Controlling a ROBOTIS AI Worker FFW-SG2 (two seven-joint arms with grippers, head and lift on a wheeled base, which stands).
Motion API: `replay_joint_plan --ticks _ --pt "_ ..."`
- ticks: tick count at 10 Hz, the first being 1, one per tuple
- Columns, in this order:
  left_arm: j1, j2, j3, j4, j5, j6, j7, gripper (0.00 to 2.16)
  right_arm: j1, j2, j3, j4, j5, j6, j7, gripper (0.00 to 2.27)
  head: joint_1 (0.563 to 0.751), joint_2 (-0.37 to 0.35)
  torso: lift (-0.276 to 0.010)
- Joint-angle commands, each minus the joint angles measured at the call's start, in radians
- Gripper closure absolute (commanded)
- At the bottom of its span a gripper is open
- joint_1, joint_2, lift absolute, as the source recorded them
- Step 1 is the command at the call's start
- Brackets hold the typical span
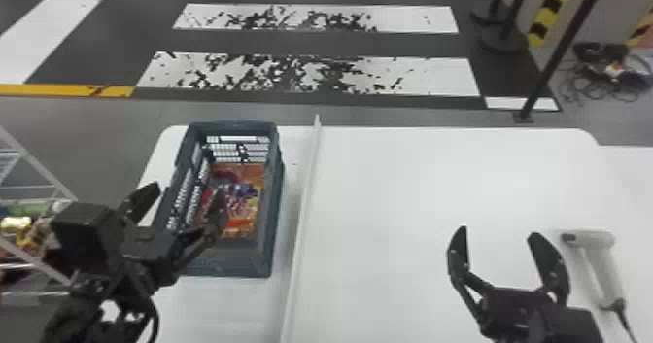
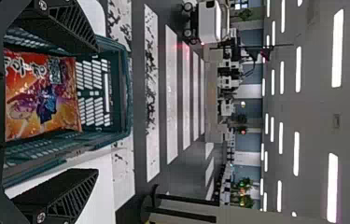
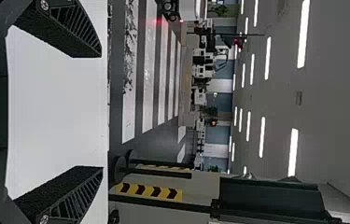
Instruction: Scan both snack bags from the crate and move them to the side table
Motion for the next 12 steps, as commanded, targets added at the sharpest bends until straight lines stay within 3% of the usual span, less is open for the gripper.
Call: replay_joint_plan --ticks 1,2,3,5,7,8,9,12 --pt "-0.08 0.023 0.029 -0.006 -0.03 0.175 -0.028 0.08 0.0 -0.001 0.002 0.0 0.001 0.004 0.0 0.07 0.695 0.077 -0.029" --pt "-0.143 0.046 0.052 -0.003 -0.042 0.292 -0.071 0.08 0.0 -0.001 0.002 -0.002 0.002 0.014 0.0 0.07 0.695 0.097 -0.029" --pt "-0.201 0.071 0.051 0.004 -0.057 0.35 -0.11 0.08 0.0 -0.001 0.007 -0.006 0.009 0.02 0.0 0.07 0.695 0.11 -0.029" --pt "-0.304 0.144 0.026 0.071 -0.105 0.378 -0.182 0.08 0.009 0.002 0.016 -0.02 0.033 0.051 0.0 0.07 0.695 0.127 -0.029" --pt "-0.411 0.221 0.009 0.198 -0.126 0.378 -0.286 0.08 0.018 0.007 0.025 -0.035 0.056 0.078 0.0 0.07 0.695 0.138 -0.029" --pt "-0.463 0.247 0.001 0.264 -0.131 0.375 -0.327 0.08 0.025 0.01 0.028 -0.044 0.067 0.09 0.0 0.07 0.695 0.146 -0.029" --pt "-0.528 0.253 -0.005 0.31 -0.159 0.375 -0.401 0.07 0.028 0.015 0.03 -0.051 0.074 0.097 0.0 0.07 0.695 0.16 -0.029" --pt "-0.704 0.313 -0.164 0.474 -0.252 0.363 -0.459 0.05 0.037 0.036 0.039 -0.052 0.101 0.109 0.0 0.07 0.695 0.164 -0.029"
